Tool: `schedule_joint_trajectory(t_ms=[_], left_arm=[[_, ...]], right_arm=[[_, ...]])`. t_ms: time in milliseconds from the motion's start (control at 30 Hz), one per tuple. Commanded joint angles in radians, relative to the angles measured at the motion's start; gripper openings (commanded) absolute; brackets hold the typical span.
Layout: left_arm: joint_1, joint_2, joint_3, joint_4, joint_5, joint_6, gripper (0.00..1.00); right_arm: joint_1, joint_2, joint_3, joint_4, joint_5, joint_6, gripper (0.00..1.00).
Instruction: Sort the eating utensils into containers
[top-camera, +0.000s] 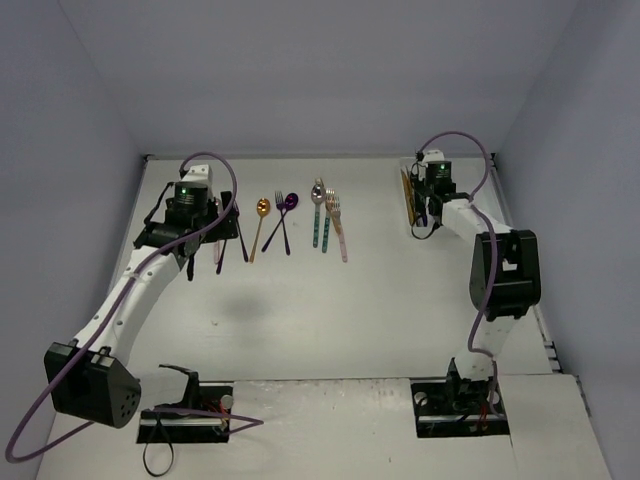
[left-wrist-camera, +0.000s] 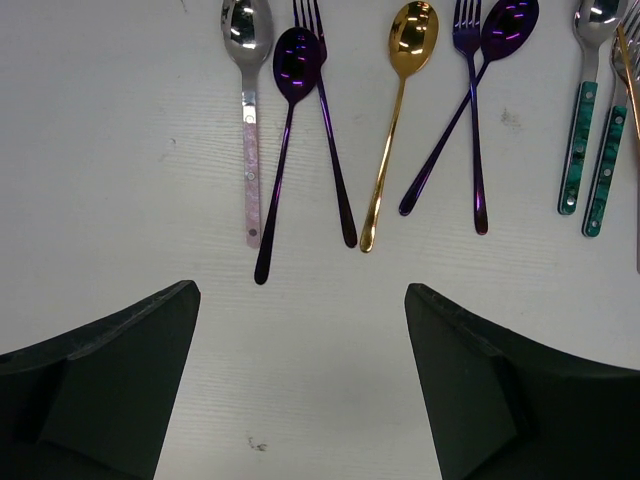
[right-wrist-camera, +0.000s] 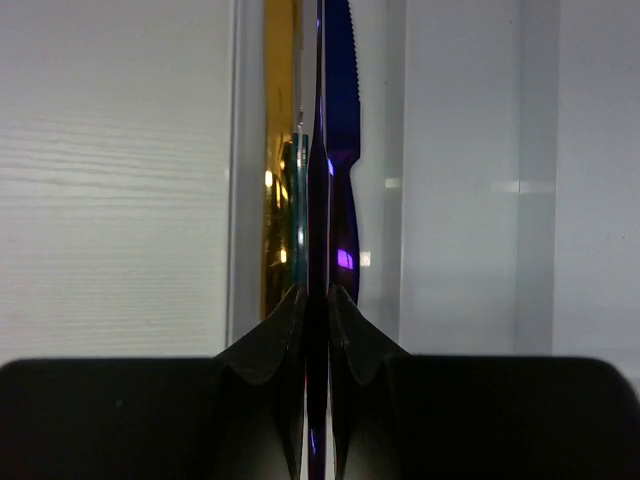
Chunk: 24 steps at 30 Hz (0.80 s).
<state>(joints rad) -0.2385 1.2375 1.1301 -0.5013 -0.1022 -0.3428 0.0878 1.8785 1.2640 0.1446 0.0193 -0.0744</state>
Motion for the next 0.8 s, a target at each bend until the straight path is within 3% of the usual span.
schedule_joint_trajectory(t_ms=[0,133,433,667,767], left_arm=[[0.022,-0.024,0.020,0.062,0.002,0.008,0.82],[0.029,-0.047,0.000,0.082,0.001,0.006,0.82],[0.039,-0.038,-0.003,0.086,0.040,-0.012,0.82],[0.048,-0.052,-0.007,0.086,0.053,-0.012,0.82],[0.050,-0.058,-0.009,0.086,0.063,-0.008,0.82]], right_arm=[[-0.022,0.048,0.090,0.040,0.000,-0.051,0.08],[-0.024,0.105,0.124,0.034,-0.010,-0.043,0.13],[-0.009,0.046,0.153,0.013,-0.047,-0.011,0.56],[0.052,-0.091,0.126,-0.010,-0.055,0.054,0.65],[0.134,-0.127,0.109,-0.017,-0.038,0.115,0.67]])
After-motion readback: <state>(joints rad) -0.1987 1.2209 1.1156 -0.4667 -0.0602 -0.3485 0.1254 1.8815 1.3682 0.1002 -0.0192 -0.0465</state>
